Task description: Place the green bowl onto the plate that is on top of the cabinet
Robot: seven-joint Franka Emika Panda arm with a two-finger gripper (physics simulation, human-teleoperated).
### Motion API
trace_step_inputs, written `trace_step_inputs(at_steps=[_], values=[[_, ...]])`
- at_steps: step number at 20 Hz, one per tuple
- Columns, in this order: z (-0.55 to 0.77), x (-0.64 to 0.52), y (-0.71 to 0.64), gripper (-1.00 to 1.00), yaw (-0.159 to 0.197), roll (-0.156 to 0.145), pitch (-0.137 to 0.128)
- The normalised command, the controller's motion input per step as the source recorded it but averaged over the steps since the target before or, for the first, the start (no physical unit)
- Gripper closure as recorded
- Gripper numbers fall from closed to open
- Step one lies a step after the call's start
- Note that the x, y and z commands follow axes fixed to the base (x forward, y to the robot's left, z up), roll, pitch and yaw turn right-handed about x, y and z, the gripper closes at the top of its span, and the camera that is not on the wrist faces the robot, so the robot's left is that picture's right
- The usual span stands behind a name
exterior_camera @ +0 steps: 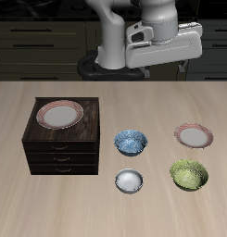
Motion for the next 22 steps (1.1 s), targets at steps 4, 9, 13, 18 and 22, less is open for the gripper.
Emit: trace_step_inputs(at_steps=[4, 9, 13, 18, 22], values=[[0.12, 0.27, 0.19, -1.00, -0.010, 0.011, -0.013], [0.04, 0.28, 0.06, -1.00, -0.012, -0.012, -0.001], [0.11, 0.31, 0.06, -1.00, 0.012, -0.025, -0.046], [0.04, 0.18, 0.04, -1.00, -0.031, 0.008, -0.004], [0.01, 0.21, -0.06, -1.00, 0.007, -0.051, 0.000]])
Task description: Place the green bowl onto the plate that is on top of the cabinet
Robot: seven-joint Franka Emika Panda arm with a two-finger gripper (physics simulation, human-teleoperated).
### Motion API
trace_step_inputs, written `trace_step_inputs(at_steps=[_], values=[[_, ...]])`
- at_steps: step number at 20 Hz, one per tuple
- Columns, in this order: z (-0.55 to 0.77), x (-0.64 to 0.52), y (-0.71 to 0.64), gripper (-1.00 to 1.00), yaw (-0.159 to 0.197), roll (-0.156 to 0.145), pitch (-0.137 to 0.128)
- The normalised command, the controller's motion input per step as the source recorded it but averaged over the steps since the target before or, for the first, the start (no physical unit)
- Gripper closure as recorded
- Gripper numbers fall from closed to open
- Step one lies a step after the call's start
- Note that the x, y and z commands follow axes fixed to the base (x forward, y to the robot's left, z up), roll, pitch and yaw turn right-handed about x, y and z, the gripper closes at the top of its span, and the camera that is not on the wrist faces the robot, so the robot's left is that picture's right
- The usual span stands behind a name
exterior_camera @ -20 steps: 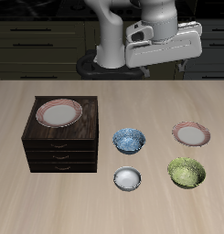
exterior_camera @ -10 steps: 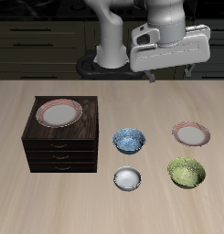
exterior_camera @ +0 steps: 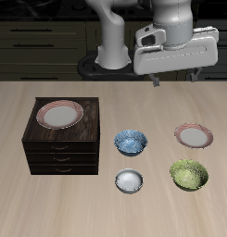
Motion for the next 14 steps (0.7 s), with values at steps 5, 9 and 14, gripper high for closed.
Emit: trace_step_inputs(at_steps=[5, 9, 14], values=[[0.02, 0.04, 0.01, -1.00, 0.005, 0.008, -0.020], [-0.03, -0.01, 0.00, -1.00, -0.006, 0.001, -0.006], [-0.28, 0.14, -0.12, -1.00, -0.025, -0.018, 0.033]])
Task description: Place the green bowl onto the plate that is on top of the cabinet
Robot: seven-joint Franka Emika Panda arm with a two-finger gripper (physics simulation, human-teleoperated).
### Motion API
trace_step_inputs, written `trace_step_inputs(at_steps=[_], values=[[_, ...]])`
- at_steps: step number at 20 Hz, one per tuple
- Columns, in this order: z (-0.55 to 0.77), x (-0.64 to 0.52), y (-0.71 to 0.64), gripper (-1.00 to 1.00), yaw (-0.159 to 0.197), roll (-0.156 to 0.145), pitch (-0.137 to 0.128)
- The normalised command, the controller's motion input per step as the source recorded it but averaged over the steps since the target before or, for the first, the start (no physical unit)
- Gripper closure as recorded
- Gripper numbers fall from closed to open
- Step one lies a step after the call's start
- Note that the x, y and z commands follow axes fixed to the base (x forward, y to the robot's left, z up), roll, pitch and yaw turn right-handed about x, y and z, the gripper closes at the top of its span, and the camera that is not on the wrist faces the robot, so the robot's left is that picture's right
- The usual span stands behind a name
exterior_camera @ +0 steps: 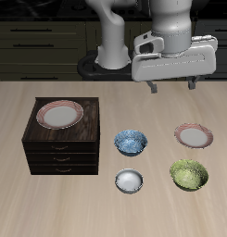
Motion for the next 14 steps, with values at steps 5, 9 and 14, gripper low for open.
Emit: trace_step_inputs(at_steps=[5, 9, 14], values=[[-0.33, 0.12, -0.10, -1.00, -0.038, -0.007, 0.042], [-0.37, 0.13, 0.02, -1.00, -0.017, -0.001, 0.029], [-0.27, 0.03, 0.12, -1.00, 0.006, 0.015, 0.018]])
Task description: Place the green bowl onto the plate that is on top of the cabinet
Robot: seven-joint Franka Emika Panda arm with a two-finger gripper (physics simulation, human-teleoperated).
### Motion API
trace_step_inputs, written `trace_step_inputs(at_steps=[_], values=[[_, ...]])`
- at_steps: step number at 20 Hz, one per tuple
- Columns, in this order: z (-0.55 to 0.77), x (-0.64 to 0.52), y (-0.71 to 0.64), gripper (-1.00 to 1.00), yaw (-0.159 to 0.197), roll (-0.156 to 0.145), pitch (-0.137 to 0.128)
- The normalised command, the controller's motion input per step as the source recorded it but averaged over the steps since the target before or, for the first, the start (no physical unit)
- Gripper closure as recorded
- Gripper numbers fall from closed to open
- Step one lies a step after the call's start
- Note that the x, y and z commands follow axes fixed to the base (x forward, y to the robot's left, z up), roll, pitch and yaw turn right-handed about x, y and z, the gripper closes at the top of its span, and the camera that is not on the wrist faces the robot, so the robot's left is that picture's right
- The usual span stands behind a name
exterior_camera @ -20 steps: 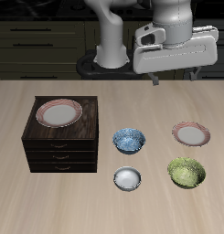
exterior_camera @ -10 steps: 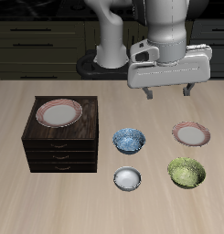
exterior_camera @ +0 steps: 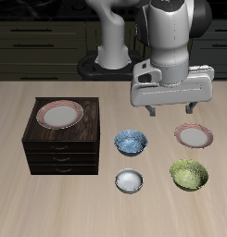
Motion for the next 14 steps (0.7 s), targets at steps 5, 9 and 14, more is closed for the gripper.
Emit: trace_step_inputs(at_steps=[5, 9, 14], values=[[-0.18, 0.07, 0.07, -1.00, -0.011, 0.000, 0.009], [-0.20, 0.07, 0.02, -1.00, -0.007, 0.001, 0.021], [-0.38, 0.08, -0.01, -1.00, -0.002, -0.004, 0.036]])
